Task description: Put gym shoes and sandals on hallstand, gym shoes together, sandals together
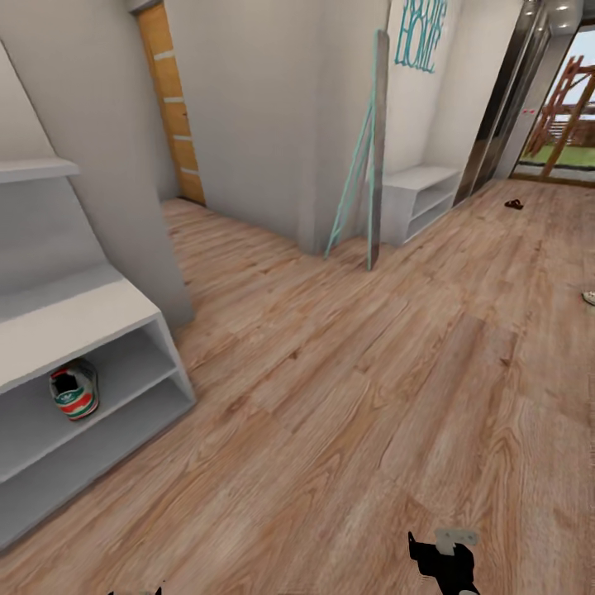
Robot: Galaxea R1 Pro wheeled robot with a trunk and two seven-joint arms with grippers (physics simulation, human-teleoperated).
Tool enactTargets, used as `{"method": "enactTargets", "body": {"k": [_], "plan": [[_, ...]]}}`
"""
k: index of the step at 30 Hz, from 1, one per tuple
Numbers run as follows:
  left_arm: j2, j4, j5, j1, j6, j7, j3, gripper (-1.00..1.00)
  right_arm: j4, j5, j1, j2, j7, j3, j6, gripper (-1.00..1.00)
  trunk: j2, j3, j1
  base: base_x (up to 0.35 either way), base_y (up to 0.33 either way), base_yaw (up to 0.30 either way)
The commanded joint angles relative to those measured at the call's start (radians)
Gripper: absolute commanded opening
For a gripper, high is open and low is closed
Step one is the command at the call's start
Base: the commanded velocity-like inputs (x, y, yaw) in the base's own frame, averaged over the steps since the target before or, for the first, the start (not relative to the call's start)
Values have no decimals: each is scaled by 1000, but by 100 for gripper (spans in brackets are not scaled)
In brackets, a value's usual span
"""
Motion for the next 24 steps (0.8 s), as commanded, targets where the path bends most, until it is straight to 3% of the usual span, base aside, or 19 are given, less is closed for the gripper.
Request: {"method": "enactTargets", "body": {"k": [1,24], "plan": [[-1,1,2,0,-1,-10,7,100,2,11,-1,0,-5,-5,-3,100,0,-1,0,339,0,-300],[1,2,2,0,-1,-10,6,100,2,11,-1,0,-5,-5,-3,100,0,-1,0,339,0,-300]]}}
